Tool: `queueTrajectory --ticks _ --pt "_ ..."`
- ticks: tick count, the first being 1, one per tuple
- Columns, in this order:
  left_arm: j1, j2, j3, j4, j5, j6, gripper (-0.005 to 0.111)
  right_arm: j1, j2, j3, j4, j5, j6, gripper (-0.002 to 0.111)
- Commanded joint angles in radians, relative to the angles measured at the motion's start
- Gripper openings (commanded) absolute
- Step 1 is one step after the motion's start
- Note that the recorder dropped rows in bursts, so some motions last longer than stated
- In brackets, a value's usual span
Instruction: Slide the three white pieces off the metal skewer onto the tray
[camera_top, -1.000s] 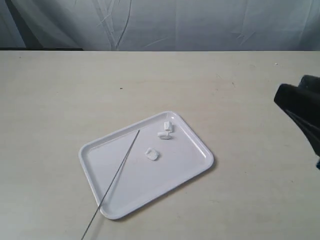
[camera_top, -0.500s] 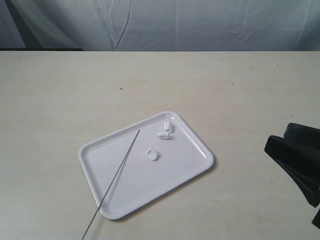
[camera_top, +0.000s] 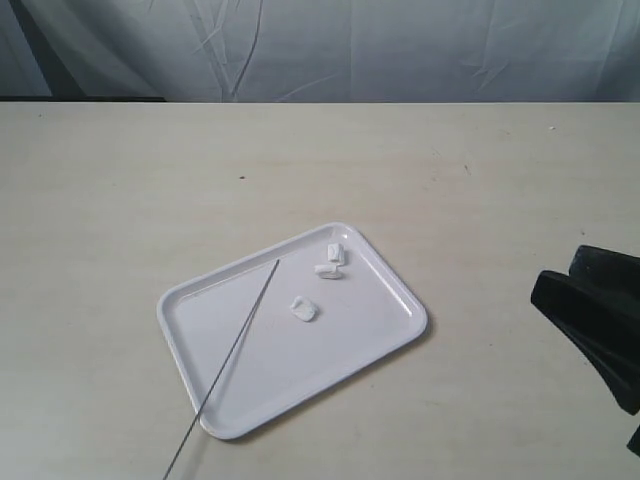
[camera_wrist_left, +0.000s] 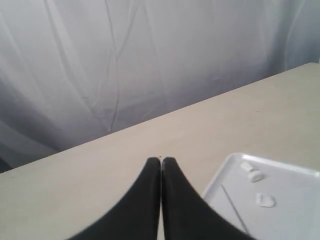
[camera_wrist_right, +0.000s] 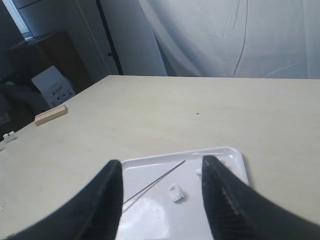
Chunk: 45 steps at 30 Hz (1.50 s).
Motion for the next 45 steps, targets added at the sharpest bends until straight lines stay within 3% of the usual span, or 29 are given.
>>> queueTrajectory --ticks 1,5,7,12,17,24,29,34,36,41,45 --pt "0.033 -0.010 0.001 0.138 -0.007 -0.144 0.000 -0.068 -0.064 0.003 -0.055 -0.010 -0.009 0.047" --pt "0.054 -0.010 0.045 0.220 -0.035 -0.342 0.000 -0.249 -0.157 0.003 -0.091 0.040 -0.009 0.047" --pt "0.072 -0.010 0.092 0.220 -0.081 -0.348 0.000 -0.370 -0.224 0.003 -0.132 0.092 -0.009 0.047" --pt "0.141 -0.010 0.209 0.235 -0.189 -0.348 0.000 -0.521 -0.302 0.003 -0.203 0.131 -0.009 0.047" --pt "0.234 -0.010 0.297 0.259 -0.260 -0.348 0.000 -0.551 -0.300 0.022 -0.245 0.062 0.003 0.047" --pt "0.325 -0.010 0.388 0.209 -0.380 -0.348 0.000 -0.551 -0.304 0.179 -0.217 -0.102 0.141 0.047" --pt "0.352 -0.010 0.388 0.208 -0.351 -0.342 0.000 -0.551 -0.317 0.179 -0.225 -0.135 0.118 0.047" --pt "0.352 -0.010 0.388 0.207 -0.337 -0.342 0.000 -0.551 -0.317 0.179 -0.349 -0.111 0.130 0.047" --pt "0.352 -0.010 0.388 0.202 -0.332 -0.345 0.000 -0.551 -0.317 0.179 -0.496 -0.067 0.238 0.047" --pt "0.352 -0.010 0.388 0.198 -0.315 -0.345 0.000 -0.551 -0.317 0.179 -1.064 0.086 0.894 0.047" --pt "0.352 -0.010 0.388 0.184 -0.235 -0.345 0.000 -0.551 -0.321 0.179 -1.315 0.152 1.161 0.047"
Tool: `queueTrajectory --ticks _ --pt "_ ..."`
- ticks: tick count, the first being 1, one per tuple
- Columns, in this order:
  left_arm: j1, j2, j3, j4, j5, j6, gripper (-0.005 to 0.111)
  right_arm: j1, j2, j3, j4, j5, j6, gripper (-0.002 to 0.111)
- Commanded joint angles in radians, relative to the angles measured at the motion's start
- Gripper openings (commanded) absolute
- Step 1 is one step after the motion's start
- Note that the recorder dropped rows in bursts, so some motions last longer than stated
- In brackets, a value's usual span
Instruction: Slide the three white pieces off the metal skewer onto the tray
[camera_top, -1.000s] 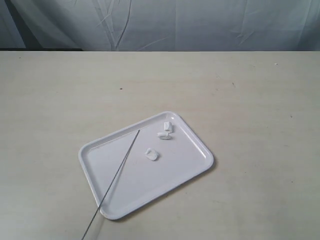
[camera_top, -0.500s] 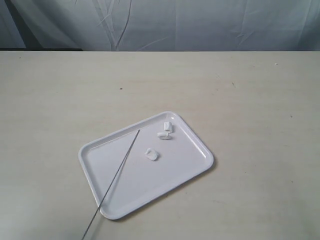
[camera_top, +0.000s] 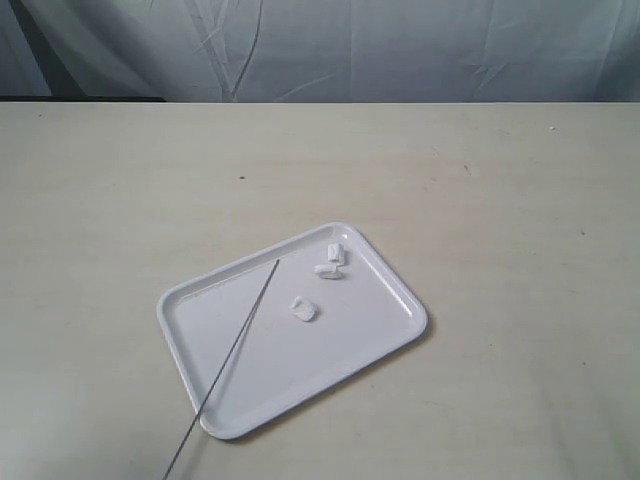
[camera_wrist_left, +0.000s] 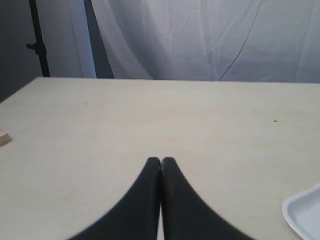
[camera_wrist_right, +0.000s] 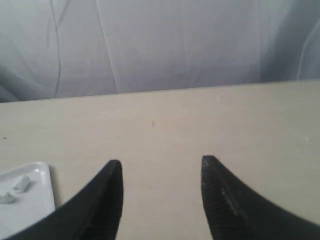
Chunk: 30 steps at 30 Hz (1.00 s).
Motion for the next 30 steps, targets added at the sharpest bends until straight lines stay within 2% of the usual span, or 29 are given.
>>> queueTrajectory --ticks 1,4,13,18,30 --pt "0.003 -0.004 0.005 -0.021 0.065 -0.003 0.000 -0.005 -0.018 0.002 -0.252 0.071 0.278 0.047" --pt "0.003 -0.004 0.005 -0.021 0.065 -0.003 0.000 -0.005 -0.034 0.002 -0.234 0.129 0.274 0.047" --pt "0.003 -0.004 0.005 -0.023 0.066 -0.003 0.000 0.011 -0.034 0.002 -0.225 0.128 0.247 0.047" --pt "0.001 -0.004 0.005 -0.023 0.067 -0.003 0.000 0.038 -0.036 0.002 -0.184 0.113 0.099 0.047" --pt "-0.001 -0.004 0.005 -0.020 0.067 -0.001 0.000 0.037 -0.036 0.002 -0.172 0.121 -0.003 0.047"
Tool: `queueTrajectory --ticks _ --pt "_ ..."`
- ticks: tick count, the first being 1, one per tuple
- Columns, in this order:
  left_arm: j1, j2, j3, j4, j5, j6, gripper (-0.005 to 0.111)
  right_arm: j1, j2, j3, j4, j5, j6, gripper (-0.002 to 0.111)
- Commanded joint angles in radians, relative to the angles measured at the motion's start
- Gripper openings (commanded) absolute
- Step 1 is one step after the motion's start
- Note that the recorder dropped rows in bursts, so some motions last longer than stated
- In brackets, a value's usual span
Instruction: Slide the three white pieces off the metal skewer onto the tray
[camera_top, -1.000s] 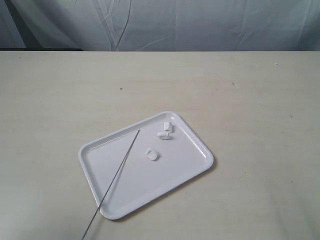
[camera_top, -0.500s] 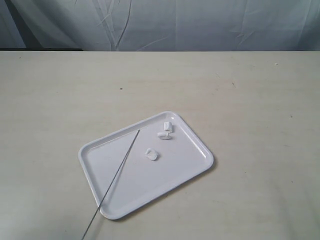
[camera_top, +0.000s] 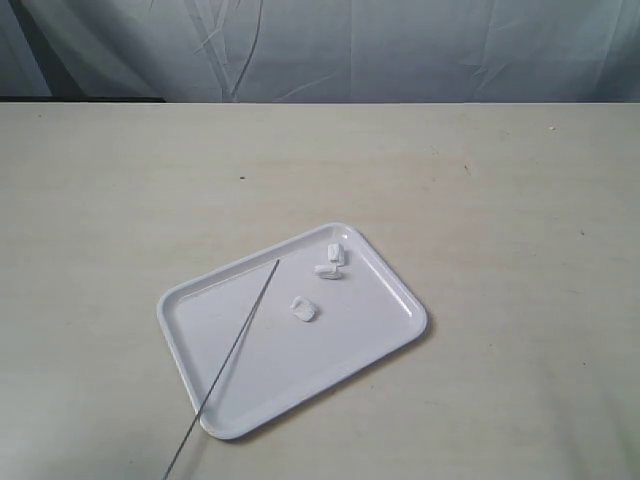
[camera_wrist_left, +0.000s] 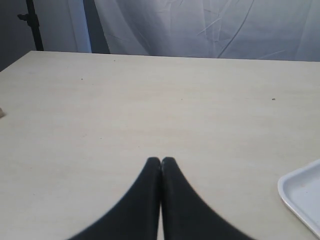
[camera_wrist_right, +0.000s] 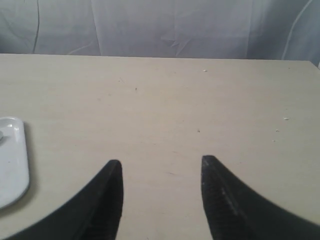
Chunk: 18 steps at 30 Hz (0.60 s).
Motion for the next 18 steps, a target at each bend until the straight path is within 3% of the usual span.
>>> queueTrajectory --ticks 1,18 --pt "-0.001 -0.004 0.005 -0.003 -0.004 -0.001 0.000 0.002 -0.006 0.002 0.010 -0.008 -0.051 0.047" --pt "-0.001 -0.004 0.005 0.002 -0.006 -0.001 0.000 0.002 -0.006 0.002 0.042 -0.024 -0.056 0.047"
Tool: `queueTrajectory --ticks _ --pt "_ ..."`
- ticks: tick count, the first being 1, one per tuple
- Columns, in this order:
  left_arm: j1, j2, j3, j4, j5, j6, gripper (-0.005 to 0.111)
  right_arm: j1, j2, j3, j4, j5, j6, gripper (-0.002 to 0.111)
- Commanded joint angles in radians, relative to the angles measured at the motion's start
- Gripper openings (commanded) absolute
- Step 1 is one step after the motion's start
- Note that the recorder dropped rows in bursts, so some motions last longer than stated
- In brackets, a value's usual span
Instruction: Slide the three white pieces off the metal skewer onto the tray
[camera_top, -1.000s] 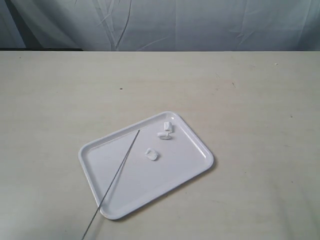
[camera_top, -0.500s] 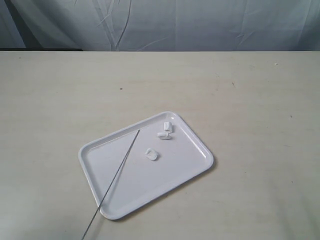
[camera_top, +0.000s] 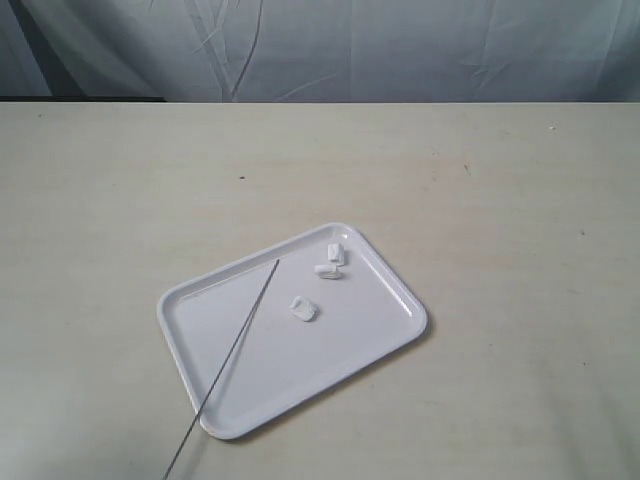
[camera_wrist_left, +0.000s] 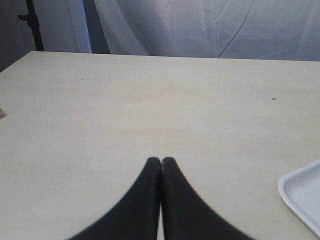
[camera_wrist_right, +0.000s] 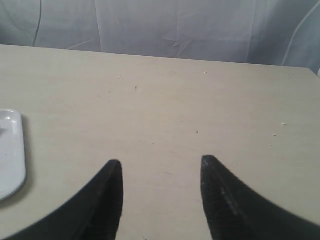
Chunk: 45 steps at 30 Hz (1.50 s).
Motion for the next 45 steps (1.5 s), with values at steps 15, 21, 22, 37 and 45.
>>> queueTrajectory --ticks 15,21,22,37,45 --pt "-0.001 -0.004 0.005 0.002 -0.006 -0.001 0.000 0.002 -0.006 0.002 0.056 -0.044 -0.008 0.047" --pt "-0.001 -0.004 0.005 0.002 -0.006 -0.001 0.000 0.002 -0.006 0.002 0.056 -0.044 -0.008 0.047" --pt "-0.001 -0.004 0.005 0.002 -0.006 -0.001 0.000 0.002 -0.006 0.002 0.056 -0.044 -0.008 0.047" --pt "-0.001 -0.004 0.005 0.002 -0.006 -0.001 0.000 0.002 -0.006 0.002 0.076 -0.044 -0.008 0.047" --pt "-0.001 -0.004 0.005 0.002 -0.006 -0.001 0.000 0.002 -0.006 0.002 0.088 -0.044 -0.008 0.047"
